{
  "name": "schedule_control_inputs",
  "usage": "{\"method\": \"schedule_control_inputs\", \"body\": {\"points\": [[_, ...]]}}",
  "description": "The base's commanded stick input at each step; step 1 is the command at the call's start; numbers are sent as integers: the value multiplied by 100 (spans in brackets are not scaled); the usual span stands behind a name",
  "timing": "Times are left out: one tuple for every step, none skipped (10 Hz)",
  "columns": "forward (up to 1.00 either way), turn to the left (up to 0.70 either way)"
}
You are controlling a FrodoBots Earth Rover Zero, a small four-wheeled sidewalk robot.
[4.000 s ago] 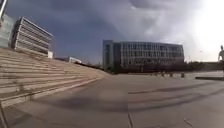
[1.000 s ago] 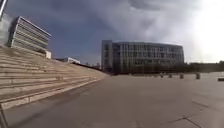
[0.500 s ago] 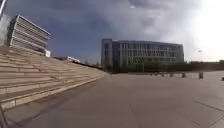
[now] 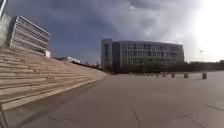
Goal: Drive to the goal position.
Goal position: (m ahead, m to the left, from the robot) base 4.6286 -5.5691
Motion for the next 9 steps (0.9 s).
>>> {"method": "schedule_control_inputs", "body": {"points": [[70,0],[70,0],[70,0],[70,0],[70,0],[70,0],[70,0],[70,0],[70,0]]}}
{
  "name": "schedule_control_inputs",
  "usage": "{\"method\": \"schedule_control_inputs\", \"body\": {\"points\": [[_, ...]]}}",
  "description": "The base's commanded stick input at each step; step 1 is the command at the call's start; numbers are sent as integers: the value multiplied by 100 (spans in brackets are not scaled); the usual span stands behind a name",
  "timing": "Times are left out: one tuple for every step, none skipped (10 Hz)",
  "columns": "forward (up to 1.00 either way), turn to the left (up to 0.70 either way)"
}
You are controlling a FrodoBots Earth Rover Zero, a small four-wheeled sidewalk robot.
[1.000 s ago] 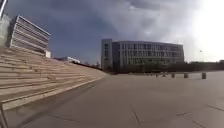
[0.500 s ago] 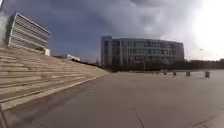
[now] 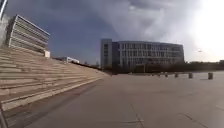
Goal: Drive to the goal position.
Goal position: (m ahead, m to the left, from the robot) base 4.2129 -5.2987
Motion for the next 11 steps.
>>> {"method": "schedule_control_inputs", "body": {"points": [[70,0],[70,0],[70,0],[70,0],[70,0],[70,0],[70,0],[70,0],[70,0],[70,0],[70,0]]}}
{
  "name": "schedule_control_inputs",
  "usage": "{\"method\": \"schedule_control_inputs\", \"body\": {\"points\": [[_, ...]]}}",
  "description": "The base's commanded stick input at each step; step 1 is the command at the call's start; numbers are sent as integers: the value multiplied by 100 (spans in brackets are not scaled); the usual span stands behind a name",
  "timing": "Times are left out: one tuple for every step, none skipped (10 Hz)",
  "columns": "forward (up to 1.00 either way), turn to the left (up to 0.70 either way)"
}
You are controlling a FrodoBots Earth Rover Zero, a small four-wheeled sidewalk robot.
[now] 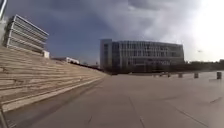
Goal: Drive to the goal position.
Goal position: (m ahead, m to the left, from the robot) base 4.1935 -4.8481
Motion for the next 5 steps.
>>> {"method": "schedule_control_inputs", "body": {"points": [[70,0],[70,0],[70,0],[70,0],[70,0]]}}
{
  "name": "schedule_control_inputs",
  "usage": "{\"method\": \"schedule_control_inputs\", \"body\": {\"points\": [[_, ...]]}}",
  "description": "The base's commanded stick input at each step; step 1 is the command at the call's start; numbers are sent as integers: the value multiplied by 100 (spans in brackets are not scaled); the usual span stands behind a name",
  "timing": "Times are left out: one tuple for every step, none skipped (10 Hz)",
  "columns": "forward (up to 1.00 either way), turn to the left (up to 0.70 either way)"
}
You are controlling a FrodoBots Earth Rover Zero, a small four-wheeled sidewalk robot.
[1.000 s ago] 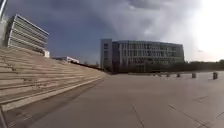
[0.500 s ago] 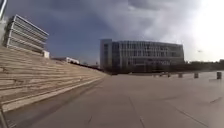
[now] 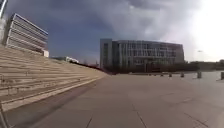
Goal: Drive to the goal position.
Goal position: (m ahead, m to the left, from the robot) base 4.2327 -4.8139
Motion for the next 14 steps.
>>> {"method": "schedule_control_inputs", "body": {"points": [[70,0],[70,0],[70,0],[70,0],[70,0],[70,0],[70,0],[70,0],[70,0],[70,0],[70,0],[70,0],[70,0],[70,0]]}}
